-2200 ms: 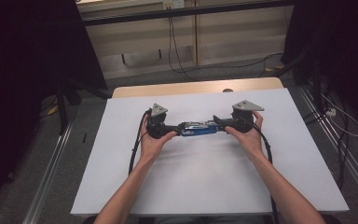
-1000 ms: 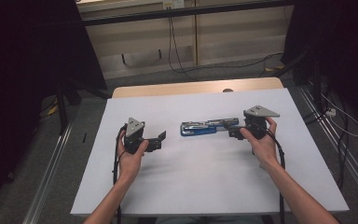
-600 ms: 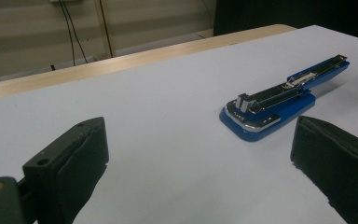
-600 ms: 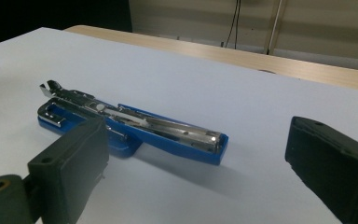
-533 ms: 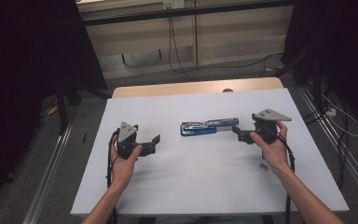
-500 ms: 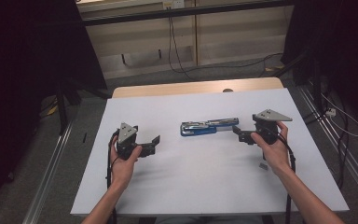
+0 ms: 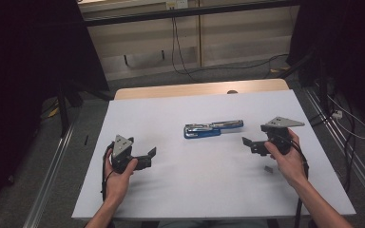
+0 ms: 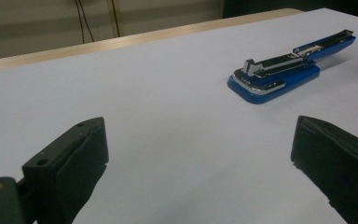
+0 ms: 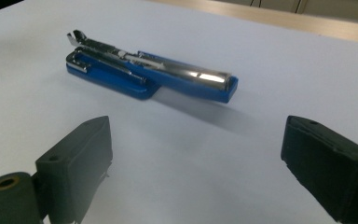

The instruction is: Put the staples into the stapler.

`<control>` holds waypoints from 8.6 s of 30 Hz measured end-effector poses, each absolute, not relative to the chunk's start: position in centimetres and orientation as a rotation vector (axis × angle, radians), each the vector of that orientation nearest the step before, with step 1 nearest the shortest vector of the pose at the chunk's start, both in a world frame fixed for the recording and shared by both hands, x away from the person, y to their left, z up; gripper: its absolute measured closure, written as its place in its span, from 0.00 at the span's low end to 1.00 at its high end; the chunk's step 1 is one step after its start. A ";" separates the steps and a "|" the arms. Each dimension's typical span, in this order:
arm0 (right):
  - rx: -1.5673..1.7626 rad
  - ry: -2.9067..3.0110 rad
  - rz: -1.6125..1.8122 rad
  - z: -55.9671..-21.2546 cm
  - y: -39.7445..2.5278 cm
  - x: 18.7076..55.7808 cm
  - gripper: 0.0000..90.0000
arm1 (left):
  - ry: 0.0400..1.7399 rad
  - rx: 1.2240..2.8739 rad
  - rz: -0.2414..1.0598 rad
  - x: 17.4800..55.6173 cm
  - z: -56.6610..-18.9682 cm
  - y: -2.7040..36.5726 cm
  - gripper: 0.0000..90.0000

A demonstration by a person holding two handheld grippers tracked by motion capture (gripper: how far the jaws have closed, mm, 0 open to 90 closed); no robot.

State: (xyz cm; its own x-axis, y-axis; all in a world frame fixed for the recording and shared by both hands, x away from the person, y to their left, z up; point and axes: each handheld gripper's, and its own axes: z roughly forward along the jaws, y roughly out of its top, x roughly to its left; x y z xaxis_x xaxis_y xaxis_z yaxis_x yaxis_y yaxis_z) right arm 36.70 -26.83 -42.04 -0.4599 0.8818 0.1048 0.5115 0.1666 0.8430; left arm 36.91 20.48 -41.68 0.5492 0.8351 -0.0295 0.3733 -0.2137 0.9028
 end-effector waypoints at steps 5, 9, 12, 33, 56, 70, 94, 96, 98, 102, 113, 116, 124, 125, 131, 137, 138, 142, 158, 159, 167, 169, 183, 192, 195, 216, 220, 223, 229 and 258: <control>1.325 2.082 1.206 -42.1 -27.1 36.1 0.07 | 0.971 1.829 0.582 36.0 -41.9 20.7 0.05; 1.323 2.088 1.209 -41.8 -27.8 35.5 0.06 | 0.967 1.833 0.573 35.5 -41.7 20.7 0.05; 1.318 2.129 1.197 -41.7 -28.4 35.0 0.07 | 0.939 1.845 0.561 35.0 -41.7 20.6 0.05; 1.241 2.370 1.082 -41.7 -30.5 32.7 0.13 | 0.935 1.854 0.565 34.9 -42.0 20.5 0.05; 1.119 2.682 0.819 -42.1 -30.4 32.5 0.61 | 0.942 1.834 0.586 34.4 -41.7 20.8 0.05; 1.057 2.749 0.716 -42.2 -29.8 32.4 0.75 | 0.933 1.830 0.574 34.4 -41.6 20.7 0.05; 1.068 2.764 0.714 -42.2 -29.5 32.6 0.88 | 0.942 1.820 0.569 34.5 -41.7 20.7 0.05; 1.071 2.761 0.718 -42.2 -29.5 32.6 0.88 | 0.945 1.812 0.567 34.4 -41.7 20.7 0.05; 1.076 2.759 0.728 -42.2 -29.6 32.6 0.88 | 0.943 1.813 0.568 34.4 -41.7 20.7 0.05; 1.090 2.738 0.742 -42.2 -29.8 32.7 0.88 | 0.944 1.817 0.568 34.4 -41.8 20.7 0.05; 1.108 2.691 0.833 -42.1 -29.7 33.1 0.88 | 0.933 1.822 0.571 34.3 -41.7 20.6 0.05; 1.112 2.684 0.843 -42.1 -29.5 33.2 0.88 | 0.935 1.822 0.571 34.3 -41.7 20.6 0.05; 1.094 2.661 0.879 -41.8 -29.2 33.6 0.88 | 0.937 1.833 0.569 34.3 -41.7 20.6 0.05; 1.093 2.659 0.882 -41.8 -29.1 33.6 0.88 | 0.934 1.832 0.568 34.3 -41.7 20.6 0.05; 1.076 2.647 0.908 -41.3 -28.6 33.8 0.88 | 0.937 1.828 0.571 34.3 -41.7 20.6 0.05; 1.060 2.641 0.911 -41.0 -28.1 34.2 0.88 | 0.924 1.845 0.581 34.3 -41.7 20.5 0.05; 1.059 2.640 0.915 -40.9 -28.1 34.3 0.88 | 0.925 1.845 0.580 34.3 -41.7 20.5 0.05; 1.021 2.629 0.950 -40.5 -27.6 34.6 0.88 | 0.927 1.845 0.580 34.3 -41.7 20.5 0.05; 0.919 2.626 0.984 -39.5 -25.6 36.1 0.88 | 0.937 1.846 0.577 34.0 -41.6 20.5 0.05; 0.916 2.624 0.987 -39.4 -25.5 36.2 0.88 | 0.940 1.846 0.579 34.0 -41.6 20.5 0.05; 0.877 2.606 1.013 -38.8 -24.5 37.5 0.88 | 0.943 1.839 0.576 33.9 -41.6 20.6 0.05; 0.871 2.601 1.019 -38.8 -24.3 37.9 0.88 | 0.941 1.838 0.574 33.9 -41.6 20.6 0.05; 0.835 2.591 1.037 -38.5 -23.0 39.3 0.88 | 0.950 1.833 0.577 34.1 -41.6 20.7 0.05; 0.812 2.589 1.051 -38.6 -22.2 40.1 0.88 | 0.944 1.846 0.575 34.2 -41.7 20.7 0.05; 0.808 2.588 1.059 -38.5 -22.0 40.4 0.88 | 0.940 1.848 0.576 34.2 -41.7 20.7 0.05; 0.804 2.593 1.082 -38.8 -20.0 42.4 0.88 | 0.941 1.851 0.571 34.2 -41.8 20.7 0.05; 0.794 2.592 1.088 -38.6 -19.6 42.8 0.88 | 0.939 1.849 0.573 34.2 -41.8 20.7 0.05; 0.788 2.594 1.088 -38.6 -19.3 43.2 0.88 | 0.942 1.849 0.575 34.2 -41.8 20.7 0.05; 0.776 2.587 1.095 -38.3 -18.7 43.9 0.88 | 0.950 1.839 0.567 34.3 -41.8 20.7 0.05; 0.725 2.580 1.155 -37.4 -16.1 46.7 0.88 | 0.932 1.856 0.568 34.4 -41.8 20.7 0.05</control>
State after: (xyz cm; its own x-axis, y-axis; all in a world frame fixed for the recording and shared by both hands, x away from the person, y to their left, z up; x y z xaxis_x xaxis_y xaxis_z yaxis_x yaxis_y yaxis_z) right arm 46.71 -16.06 -37.39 -0.8533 0.5214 -0.0019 0.3458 0.5688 0.7463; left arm 34.36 20.69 -41.83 0.6020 0.7985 -0.0092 0.3577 -0.2594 0.8971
